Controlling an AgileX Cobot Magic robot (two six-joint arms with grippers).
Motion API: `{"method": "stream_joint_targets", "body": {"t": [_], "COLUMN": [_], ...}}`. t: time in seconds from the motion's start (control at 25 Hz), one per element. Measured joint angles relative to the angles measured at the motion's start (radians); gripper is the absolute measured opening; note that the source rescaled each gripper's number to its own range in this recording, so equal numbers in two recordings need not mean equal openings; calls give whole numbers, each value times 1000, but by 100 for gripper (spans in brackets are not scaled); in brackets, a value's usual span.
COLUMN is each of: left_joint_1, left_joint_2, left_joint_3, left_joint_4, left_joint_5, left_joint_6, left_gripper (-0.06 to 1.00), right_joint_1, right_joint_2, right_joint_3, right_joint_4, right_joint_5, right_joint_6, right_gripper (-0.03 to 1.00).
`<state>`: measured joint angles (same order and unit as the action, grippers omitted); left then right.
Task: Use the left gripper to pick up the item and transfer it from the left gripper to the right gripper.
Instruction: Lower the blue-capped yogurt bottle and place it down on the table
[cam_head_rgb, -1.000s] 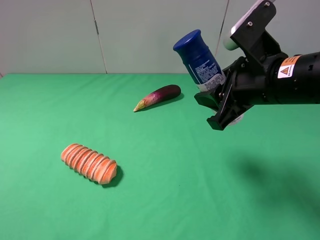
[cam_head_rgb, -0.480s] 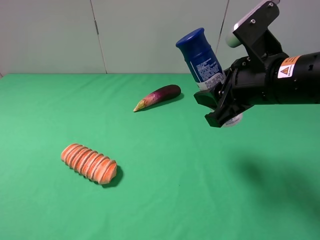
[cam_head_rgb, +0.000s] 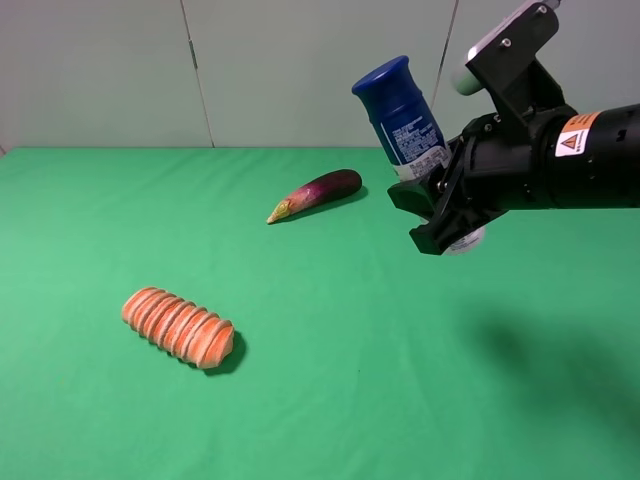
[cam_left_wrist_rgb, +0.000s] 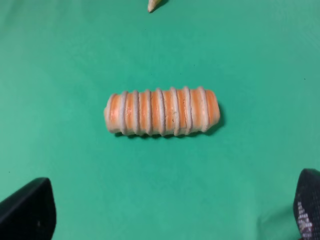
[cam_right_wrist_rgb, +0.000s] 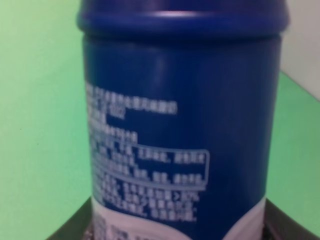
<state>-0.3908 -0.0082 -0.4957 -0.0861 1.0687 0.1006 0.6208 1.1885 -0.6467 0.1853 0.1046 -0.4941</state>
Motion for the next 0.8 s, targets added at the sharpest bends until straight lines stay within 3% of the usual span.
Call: {"method": "stream_joint_targets", "body": {"t": [0.28,0.8], "left_joint_1": [26,392], "left_joint_2": [0,0], "left_joint_3": [0,0], "left_joint_4": [0,0], "left_joint_5": [0,0], "left_joint_6": [0,0], "left_gripper": [91,90], "right_joint_1": [0,0], "right_joint_2": [0,0], "right_joint_3": [0,0], "right_joint_4": [0,3], "right_joint_5": [46,240], "right_joint_6": [19,118], "right_gripper": [0,0]}}
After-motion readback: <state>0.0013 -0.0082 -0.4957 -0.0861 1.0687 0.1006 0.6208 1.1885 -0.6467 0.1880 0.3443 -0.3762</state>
